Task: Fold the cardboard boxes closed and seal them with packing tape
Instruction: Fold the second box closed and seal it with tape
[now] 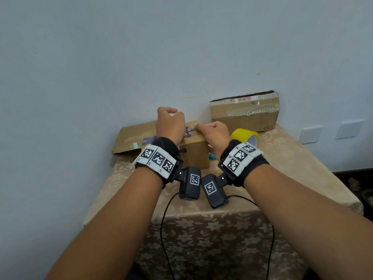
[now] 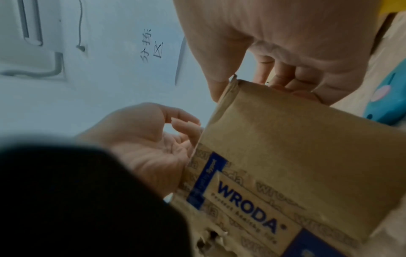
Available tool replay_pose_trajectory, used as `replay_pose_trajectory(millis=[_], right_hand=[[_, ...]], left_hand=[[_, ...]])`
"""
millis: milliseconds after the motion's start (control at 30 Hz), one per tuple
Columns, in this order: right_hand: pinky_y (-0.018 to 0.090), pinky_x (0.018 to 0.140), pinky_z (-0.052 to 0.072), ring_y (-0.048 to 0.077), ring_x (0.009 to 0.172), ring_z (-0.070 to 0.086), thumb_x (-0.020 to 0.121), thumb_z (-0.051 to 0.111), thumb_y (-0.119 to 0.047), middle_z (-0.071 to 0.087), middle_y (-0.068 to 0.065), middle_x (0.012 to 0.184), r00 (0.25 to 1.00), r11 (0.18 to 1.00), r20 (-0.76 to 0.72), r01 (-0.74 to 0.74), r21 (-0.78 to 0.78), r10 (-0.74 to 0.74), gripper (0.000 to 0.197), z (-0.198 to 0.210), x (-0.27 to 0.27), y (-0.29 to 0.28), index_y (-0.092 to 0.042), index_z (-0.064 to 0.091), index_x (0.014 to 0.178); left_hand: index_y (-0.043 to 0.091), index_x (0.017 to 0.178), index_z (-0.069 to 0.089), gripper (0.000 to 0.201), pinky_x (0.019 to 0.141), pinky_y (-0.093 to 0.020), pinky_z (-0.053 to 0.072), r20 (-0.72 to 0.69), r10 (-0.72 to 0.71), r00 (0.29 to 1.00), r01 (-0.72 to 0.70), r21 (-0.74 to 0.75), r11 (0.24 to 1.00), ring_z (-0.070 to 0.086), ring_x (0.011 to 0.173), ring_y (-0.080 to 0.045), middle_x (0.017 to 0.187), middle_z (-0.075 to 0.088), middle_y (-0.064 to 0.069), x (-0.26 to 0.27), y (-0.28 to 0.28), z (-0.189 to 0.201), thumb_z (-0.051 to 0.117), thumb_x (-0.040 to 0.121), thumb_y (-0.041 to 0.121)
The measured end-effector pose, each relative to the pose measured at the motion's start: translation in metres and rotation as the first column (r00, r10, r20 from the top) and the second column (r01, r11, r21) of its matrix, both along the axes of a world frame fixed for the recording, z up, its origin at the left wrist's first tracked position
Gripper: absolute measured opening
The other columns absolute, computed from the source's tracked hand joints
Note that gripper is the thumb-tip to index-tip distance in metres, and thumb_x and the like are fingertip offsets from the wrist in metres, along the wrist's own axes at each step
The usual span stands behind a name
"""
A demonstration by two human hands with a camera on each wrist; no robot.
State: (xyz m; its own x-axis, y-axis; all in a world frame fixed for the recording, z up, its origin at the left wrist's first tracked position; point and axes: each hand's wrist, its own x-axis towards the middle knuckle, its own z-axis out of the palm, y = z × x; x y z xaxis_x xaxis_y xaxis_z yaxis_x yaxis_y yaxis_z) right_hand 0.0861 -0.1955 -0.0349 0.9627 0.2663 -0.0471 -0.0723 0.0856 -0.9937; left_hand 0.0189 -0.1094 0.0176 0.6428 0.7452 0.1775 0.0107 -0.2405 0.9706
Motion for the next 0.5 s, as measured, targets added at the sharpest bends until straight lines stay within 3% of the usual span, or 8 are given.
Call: replay_pose_trajectory(millis=[67, 133, 233, 333, 400, 500], right_hand=[[0.051, 0.089, 0.058, 0.025, 0.089, 0.068, 0.081, 0.082, -0.032, 0.07, 0.006, 0.092, 0.999, 1.0, 0.036, 0.022, -0.022, -0.022, 0.027, -0.0016, -0.0018, 0.0012, -0.017, 0.06, 0.081], [0.051, 0.09, 0.058, 0.026, 0.096, 0.069, 0.072, 0.09, -0.04, 0.07, 0.008, 0.1, 0.999, 1.0, 0.035, 0.021, -0.023, -0.02, 0.043, -0.0017, -0.0042, 0.0024, -0.016, 0.06, 0.092], [0.051, 0.09, 0.057, 0.026, 0.1, 0.067, 0.063, 0.094, -0.049, 0.068, 0.007, 0.104, 0.998, 0.998, 0.054, 0.021, -0.051, -0.019, 0.058, -0.0027, -0.0069, 0.005, -0.019, 0.056, 0.094], [0.044, 0.087, 0.056, 0.024, 0.099, 0.064, 0.076, 0.086, -0.05, 0.065, 0.004, 0.103, 0.999, 0.999, 0.045, 0.028, -0.04, -0.027, 0.048, -0.003, -0.005, 0.0057, -0.019, 0.054, 0.095], [0.039, 0.082, 0.049, 0.021, 0.09, 0.06, 0.09, 0.07, -0.053, 0.061, 0.003, 0.096, 1.0, 1.0, 0.006, 0.024, -0.013, -0.024, 0.041, -0.002, -0.003, 0.0043, -0.016, 0.053, 0.095], [0.039, 0.081, 0.048, 0.022, 0.085, 0.055, 0.096, 0.065, -0.045, 0.056, 0.006, 0.092, 1.0, 1.0, -0.011, 0.021, 0.002, -0.021, 0.033, -0.0012, -0.0038, 0.0035, -0.015, 0.052, 0.093]], left_hand=[[0.019, 0.11, 0.052, 0.02, 0.041, -0.023, 0.041, -0.003, -0.004, 1.0, 0.004, -0.007, 1.0, 0.052, 0.049, -0.016, 0.096, 0.06, -0.012, 0.0007, 0.0012, -0.0006, 0.049, 0.092, 0.009], [0.019, 0.105, 0.053, 0.018, 0.044, -0.024, 0.043, -0.003, -0.008, 1.0, 0.008, -0.011, 1.0, 0.052, 0.047, -0.015, 0.098, 0.061, -0.011, 0.0006, 0.0019, -0.0008, 0.049, 0.09, 0.01], [0.017, 0.106, 0.056, 0.019, 0.049, -0.026, 0.044, -0.01, -0.022, 1.0, 0.022, -0.004, 1.0, 0.05, 0.038, -0.012, 0.092, 0.061, -0.009, -0.0009, 0.0008, -0.0006, 0.049, 0.089, 0.011], [0.017, 0.108, 0.056, 0.019, 0.044, -0.024, 0.042, -0.016, -0.024, 1.0, 0.024, 0.004, 1.0, 0.05, 0.04, -0.011, 0.09, 0.061, -0.009, -0.0021, 0.0008, -0.0006, 0.049, 0.091, 0.012], [0.016, 0.109, 0.057, 0.018, 0.043, -0.023, 0.044, -0.01, -0.034, 0.999, 0.034, 0.005, 0.999, 0.053, 0.045, -0.012, 0.091, 0.061, -0.009, -0.0021, 0.0014, -0.0006, 0.05, 0.092, 0.012], [0.013, 0.107, 0.061, 0.017, 0.055, -0.032, 0.056, 0.021, -0.05, 0.999, 0.05, -0.001, 0.999, 0.058, 0.046, -0.014, 0.081, 0.063, -0.005, -0.0022, 0.0013, -0.0009, 0.052, 0.093, 0.01]])
